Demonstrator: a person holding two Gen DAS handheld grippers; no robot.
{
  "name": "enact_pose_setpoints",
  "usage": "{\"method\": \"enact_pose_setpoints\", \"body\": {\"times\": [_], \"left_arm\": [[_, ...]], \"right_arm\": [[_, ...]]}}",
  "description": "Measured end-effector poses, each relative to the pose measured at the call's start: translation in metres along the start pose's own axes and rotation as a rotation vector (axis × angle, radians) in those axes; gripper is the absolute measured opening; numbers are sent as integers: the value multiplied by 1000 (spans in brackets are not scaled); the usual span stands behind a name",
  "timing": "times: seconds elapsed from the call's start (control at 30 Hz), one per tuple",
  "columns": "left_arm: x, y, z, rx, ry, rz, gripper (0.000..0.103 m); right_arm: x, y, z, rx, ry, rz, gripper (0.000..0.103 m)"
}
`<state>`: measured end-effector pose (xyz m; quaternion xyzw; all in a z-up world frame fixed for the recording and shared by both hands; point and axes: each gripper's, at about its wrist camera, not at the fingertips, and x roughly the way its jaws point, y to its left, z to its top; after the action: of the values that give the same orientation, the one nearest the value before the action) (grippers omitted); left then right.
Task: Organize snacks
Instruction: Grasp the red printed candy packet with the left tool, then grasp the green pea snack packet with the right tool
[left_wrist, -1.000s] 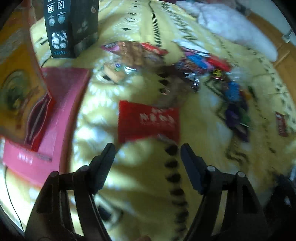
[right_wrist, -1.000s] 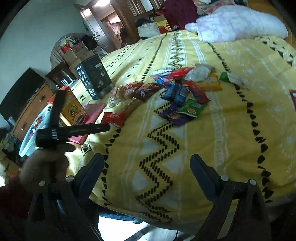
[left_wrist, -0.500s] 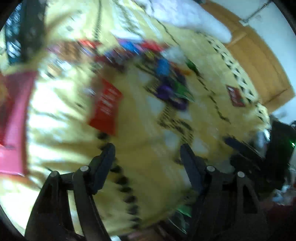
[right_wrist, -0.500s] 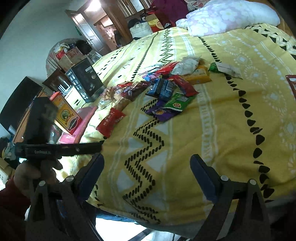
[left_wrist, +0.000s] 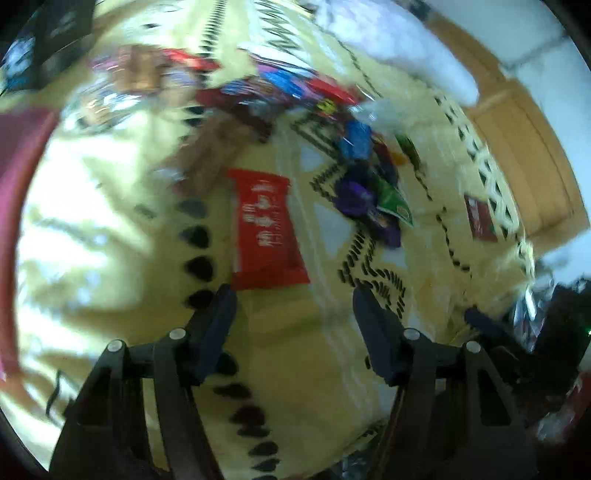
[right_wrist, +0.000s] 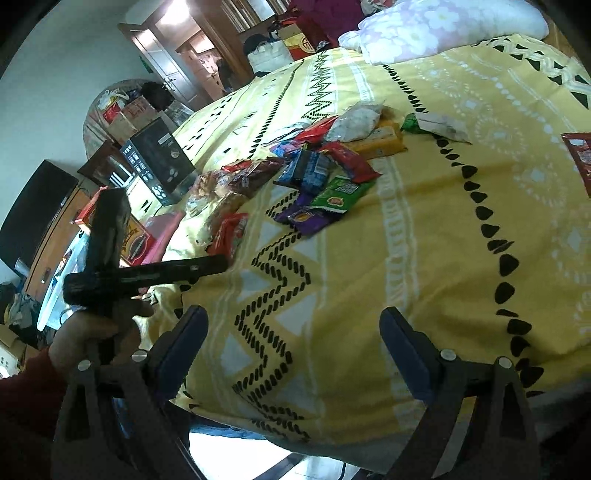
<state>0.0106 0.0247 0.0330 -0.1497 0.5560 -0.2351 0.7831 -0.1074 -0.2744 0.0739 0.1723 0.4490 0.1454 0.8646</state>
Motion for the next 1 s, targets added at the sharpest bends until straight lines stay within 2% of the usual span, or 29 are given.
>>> {"method": "enact_pose_setpoints", "body": {"times": [0.1, 0.17, 0.27, 0.43, 0.47, 0.53, 0.6, 0.73, 0.83, 1.0], "left_arm": [[-8, 5, -2, -20, -63, 92, 66], [-6, 1, 2, -20, -82, 106, 67], [8, -17, 10, 33, -90, 144, 67], [31, -22, 15, 115, -111, 275, 65], [34, -24, 14, 139, -117, 303, 59], [33, -27, 12, 165, -128, 345, 41], [28, -26, 11, 153, -131, 326, 41], [17, -26, 1, 160, -132, 295, 41], [14, -26, -6, 164, -125, 285, 41], [13, -25, -11, 152, -123, 286, 41]], "right_arm": [[3, -3, 0, 9, 4, 2, 96], [7, -4, -2, 16, 16, 5, 96], [10, -4, -3, 20, 30, 11, 96], [10, -10, 2, 37, 30, -9, 96], [11, -13, 7, 46, 30, -14, 95], [18, -15, 18, 44, 32, -18, 82], [28, -17, 32, 49, 31, -25, 72], [64, -25, 66, 107, 12, -36, 70], [93, -28, 84, 138, 42, -65, 70], [126, -27, 99, 122, 62, -147, 69]]}}
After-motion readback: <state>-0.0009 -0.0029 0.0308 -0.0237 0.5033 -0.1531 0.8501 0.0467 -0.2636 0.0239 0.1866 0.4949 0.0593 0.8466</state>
